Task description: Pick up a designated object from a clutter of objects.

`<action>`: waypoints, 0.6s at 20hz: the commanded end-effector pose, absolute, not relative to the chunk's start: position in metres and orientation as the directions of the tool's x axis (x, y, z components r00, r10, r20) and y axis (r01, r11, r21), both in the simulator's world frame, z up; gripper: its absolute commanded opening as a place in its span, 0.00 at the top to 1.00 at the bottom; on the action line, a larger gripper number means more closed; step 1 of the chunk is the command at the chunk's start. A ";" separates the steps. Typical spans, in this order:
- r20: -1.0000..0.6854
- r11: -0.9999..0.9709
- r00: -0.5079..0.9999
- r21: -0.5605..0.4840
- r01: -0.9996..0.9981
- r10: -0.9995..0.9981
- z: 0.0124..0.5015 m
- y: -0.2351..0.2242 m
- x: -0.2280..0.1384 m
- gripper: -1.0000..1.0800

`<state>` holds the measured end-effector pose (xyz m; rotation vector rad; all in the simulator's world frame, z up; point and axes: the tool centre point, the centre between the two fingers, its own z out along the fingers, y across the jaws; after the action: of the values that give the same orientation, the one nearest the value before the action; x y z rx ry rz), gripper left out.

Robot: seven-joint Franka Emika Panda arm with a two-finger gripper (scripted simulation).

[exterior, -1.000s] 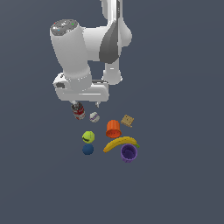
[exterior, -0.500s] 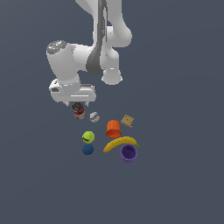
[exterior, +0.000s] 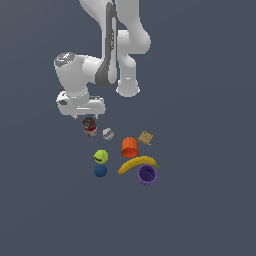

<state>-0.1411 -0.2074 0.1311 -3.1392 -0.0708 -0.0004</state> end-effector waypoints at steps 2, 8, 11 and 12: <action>0.000 -0.999 0.999 0.000 0.051 0.051 0.128 -0.210 -0.146 0.04; -0.001 -0.999 0.999 0.000 0.049 0.049 0.124 -0.210 -0.146 0.04; -0.001 -0.999 0.999 0.000 0.049 0.049 0.116 -0.210 -0.146 0.04; -0.001 -0.999 0.999 0.001 0.049 0.049 0.112 -0.210 -0.147 0.04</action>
<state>-0.1461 -0.2101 0.1170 -3.1412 -0.0765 0.0002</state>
